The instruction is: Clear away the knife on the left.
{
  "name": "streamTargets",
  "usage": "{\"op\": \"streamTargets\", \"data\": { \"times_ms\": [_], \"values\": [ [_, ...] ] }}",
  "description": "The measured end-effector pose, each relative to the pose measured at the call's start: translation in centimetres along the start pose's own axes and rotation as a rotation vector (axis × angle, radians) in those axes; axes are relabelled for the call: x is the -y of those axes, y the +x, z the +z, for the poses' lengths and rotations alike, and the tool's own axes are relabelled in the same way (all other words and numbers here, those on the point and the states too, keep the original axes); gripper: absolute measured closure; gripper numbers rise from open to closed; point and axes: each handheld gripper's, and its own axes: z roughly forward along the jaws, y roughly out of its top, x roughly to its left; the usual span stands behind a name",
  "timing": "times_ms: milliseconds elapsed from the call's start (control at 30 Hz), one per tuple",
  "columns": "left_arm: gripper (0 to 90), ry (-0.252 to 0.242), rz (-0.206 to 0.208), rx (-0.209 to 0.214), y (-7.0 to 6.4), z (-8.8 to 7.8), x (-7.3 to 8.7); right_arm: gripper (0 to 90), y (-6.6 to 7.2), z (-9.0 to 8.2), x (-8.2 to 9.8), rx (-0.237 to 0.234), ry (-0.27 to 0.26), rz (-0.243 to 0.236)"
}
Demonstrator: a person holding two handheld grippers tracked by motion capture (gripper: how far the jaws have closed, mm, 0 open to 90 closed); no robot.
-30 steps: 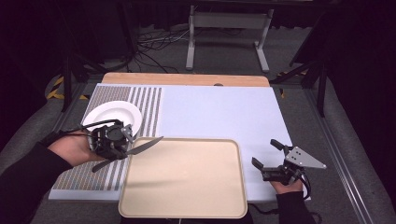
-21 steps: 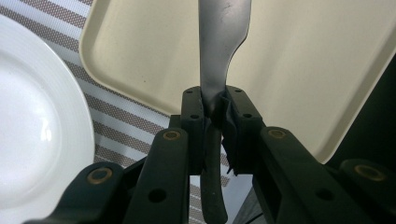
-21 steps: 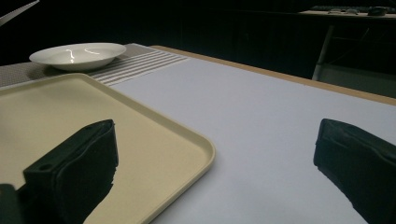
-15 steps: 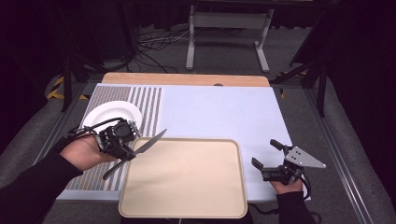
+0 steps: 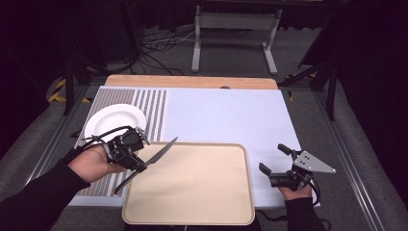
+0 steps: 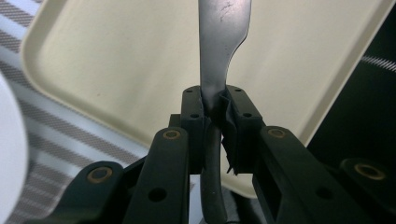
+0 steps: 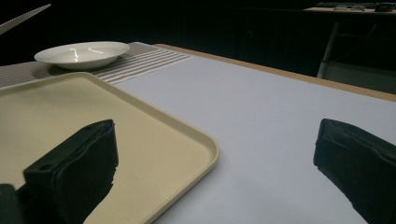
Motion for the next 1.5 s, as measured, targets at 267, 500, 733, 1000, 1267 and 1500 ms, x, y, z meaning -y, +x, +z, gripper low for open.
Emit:
{"op": "streamTargets", "data": {
  "times_ms": [267,500,733,1000,1267,1500],
  "values": [
    [79.8,0.010,-0.026,0.013,-0.1,1.4,-0.3,0.6,0.0,0.0,0.0,-0.006,0.000,-0.001],
    [79.7,0.003,-0.073,0.063,0.1,2.3,-0.4,0.5,0.0,0.1,0.0,-0.010,0.001,-0.001],
    [79.7,0.020,-0.127,0.095,0.2,4.0,-0.2,0.5,0.0,0.1,0.0,-0.011,0.007,0.003],
    [79.6,0.026,-0.146,0.144,0.3,5.1,0.4,0.5,0.0,0.1,0.0,-0.011,0.003,0.003],
    [79.6,0.043,-0.154,0.149,0.3,5.8,0.6,0.5,0.0,0.1,0.0,-0.013,0.007,0.003],
    [79.4,0.049,-0.166,0.169,0.4,6.4,0.8,0.6,0.0,0.1,0.0,-0.013,0.007,0.011]
  ]
}}
